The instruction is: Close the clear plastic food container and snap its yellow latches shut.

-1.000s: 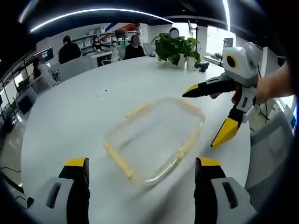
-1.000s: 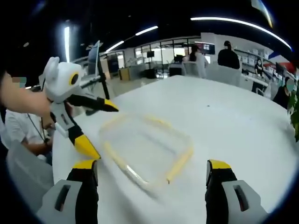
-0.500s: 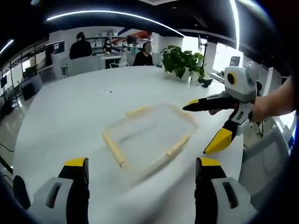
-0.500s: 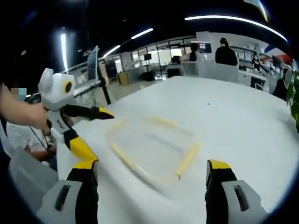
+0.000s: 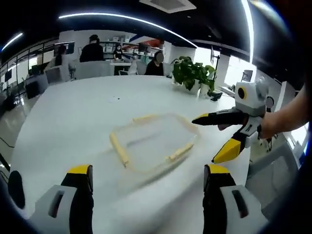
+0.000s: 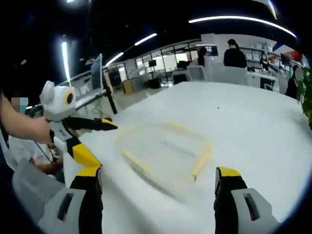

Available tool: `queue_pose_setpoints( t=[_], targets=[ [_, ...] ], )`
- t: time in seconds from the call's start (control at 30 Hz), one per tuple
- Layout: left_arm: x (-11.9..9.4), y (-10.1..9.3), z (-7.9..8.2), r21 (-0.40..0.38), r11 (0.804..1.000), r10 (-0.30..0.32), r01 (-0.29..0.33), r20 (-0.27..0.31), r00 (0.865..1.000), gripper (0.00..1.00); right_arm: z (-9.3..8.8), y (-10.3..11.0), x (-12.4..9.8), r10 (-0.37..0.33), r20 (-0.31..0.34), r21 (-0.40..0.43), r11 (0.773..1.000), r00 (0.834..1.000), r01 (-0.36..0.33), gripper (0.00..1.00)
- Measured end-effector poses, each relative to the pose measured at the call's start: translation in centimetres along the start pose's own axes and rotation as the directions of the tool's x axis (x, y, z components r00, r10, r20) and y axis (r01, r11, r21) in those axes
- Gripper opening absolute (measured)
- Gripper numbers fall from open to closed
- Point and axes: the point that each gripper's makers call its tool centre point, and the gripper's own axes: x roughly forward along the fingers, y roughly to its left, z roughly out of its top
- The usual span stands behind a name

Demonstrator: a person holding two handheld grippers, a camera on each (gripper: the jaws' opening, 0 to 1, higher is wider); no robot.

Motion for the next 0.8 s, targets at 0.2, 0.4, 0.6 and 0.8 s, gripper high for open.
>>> queue_pose_setpoints(
  t=[0.2, 0.4, 0.6, 0.8],
  targets=[
    [-0.4, -0.4, 0.2, -0.015, 1.0, -0.001, 0.002, 0.017, 1.0, 0.95, 0.0, -0.4, -0.7, -0.009, 0.012, 0.019, 1.0, 1.0, 0.008, 0.97],
    [-0.8, -0.9, 0.0, -0.022, 1.0, -0.007, 0.007, 0.029, 1.0, 0.95, 0.3, -0.2, -1.2, -0.008, 0.03, 0.026, 1.0, 1.0, 0.007, 0.97],
    [-1.3, -1.1, -0.8, -0.04, 0.999, 0.002, -0.001, 0.021, 1.0, 0.94, 0.0, 0.6, -2.0, 0.001, 0.033, 0.017, 1.0, 0.999, -0.002, 0.97],
    [-2.0, -1.4, -1.1, -0.041, 0.999, 0.012, -0.01, 0.031, 0.999, 0.93, -0.6, 0.8, -2.6, 0.003, 0.029, 0.014, 1.0, 1.0, -0.004, 0.97]
  ],
)
